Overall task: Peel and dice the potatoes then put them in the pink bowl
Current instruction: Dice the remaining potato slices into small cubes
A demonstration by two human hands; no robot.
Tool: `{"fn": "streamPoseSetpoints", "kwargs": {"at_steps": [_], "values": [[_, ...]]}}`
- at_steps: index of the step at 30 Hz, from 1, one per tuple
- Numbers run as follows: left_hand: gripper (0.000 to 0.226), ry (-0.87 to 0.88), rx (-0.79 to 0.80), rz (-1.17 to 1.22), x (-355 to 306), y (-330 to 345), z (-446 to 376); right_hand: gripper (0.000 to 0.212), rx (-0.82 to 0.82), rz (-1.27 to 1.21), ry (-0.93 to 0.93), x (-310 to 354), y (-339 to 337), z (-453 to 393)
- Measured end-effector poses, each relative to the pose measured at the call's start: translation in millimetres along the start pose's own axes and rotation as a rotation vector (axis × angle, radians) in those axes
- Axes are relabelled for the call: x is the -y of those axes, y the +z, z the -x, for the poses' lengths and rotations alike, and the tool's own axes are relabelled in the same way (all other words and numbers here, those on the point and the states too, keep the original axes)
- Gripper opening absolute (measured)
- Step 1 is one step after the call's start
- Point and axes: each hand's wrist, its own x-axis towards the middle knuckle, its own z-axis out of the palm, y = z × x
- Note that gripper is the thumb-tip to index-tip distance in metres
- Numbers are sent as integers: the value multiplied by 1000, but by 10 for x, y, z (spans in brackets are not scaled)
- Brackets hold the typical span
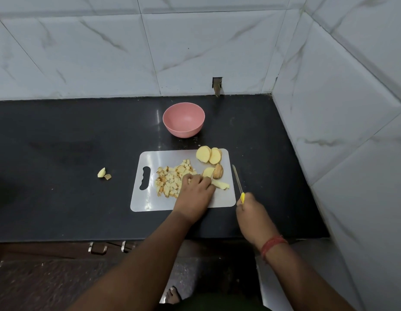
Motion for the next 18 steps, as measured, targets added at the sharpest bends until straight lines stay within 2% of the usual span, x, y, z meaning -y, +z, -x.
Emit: {"fn": "streamPoseSetpoints", "kwargs": {"at_steps": [4, 8, 13, 18], "values": [[16, -94, -34, 19, 124, -5, 33, 15, 22, 23, 15, -34, 11, -18], [32, -10, -35, 61, 18, -46, -78, 17, 33, 12, 29, -51, 38, -48], [17, -17, 24, 103, -103, -70, -144, 18, 35, 15, 26, -66, 41, -72], [13, 0, 35, 119, -123, -56, -84, 18, 55, 55, 27, -93, 83, -38]]}}
